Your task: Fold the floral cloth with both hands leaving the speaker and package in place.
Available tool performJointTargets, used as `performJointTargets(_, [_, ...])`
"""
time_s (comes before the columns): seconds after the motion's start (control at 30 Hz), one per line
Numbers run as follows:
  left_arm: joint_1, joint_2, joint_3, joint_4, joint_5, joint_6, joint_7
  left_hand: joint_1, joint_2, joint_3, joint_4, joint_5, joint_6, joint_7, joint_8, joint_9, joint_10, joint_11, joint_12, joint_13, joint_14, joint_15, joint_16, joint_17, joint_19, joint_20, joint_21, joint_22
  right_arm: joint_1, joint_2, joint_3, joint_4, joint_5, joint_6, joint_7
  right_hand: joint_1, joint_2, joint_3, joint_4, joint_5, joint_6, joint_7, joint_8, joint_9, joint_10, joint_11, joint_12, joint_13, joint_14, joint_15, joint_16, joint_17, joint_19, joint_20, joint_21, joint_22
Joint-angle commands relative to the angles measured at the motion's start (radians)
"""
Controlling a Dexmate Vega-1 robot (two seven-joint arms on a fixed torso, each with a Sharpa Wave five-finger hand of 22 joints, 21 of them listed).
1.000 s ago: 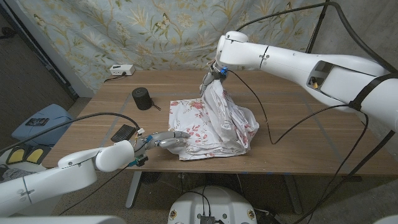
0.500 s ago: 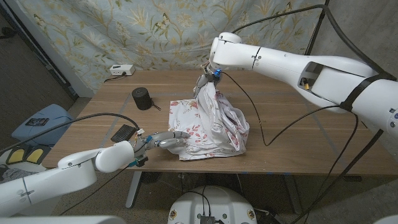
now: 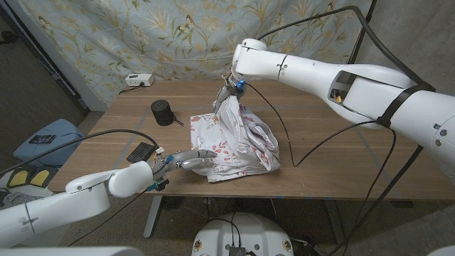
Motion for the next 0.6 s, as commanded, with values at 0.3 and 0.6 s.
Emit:
performJointTargets(0.3, [0.005,0.003,-0.006,0.0,-0.017,0.001,0.003,0.008,0.002,0.001,-0.005,-0.001,0.003,-0.003,-0.003,0.002,-0.003,-0.002,-0.003,0.005,-0.004,0.003,0.004,0.004,0.003,0.009,0.004,0.005,-0.035,0.136,0.024,0.269,-0.035,0.103,0.035,0.009,0.004,0.006,0.002,0.008,-0.008,0.001,0.002,0.002,-0.03,-0.013,-0.001,0.003,0.018,-0.014,-0.012,0.009,-0.013,-0.002,0.012,0.0])
performJointTargets(0.6, [0.006,0.004,-0.007,-0.001,-0.017,0.005,0.007,0.009,0.002,0.001,-0.006,0.0,0.003,-0.002,-0.003,0.002,-0.002,-0.001,-0.002,0.005,-0.004,0.005,0.004,0.004,0.002,0.01,0.004,0.005,-0.055,0.171,0.043,0.324,-0.054,0.12,0.033,0.003,0.007,0.006,0.005,0.007,-0.023,-0.001,-0.005,-0.003,-0.046,-0.007,-0.004,0.002,0.007,-0.015,-0.03,0.004,-0.024,-0.001,0.012,-0.002])
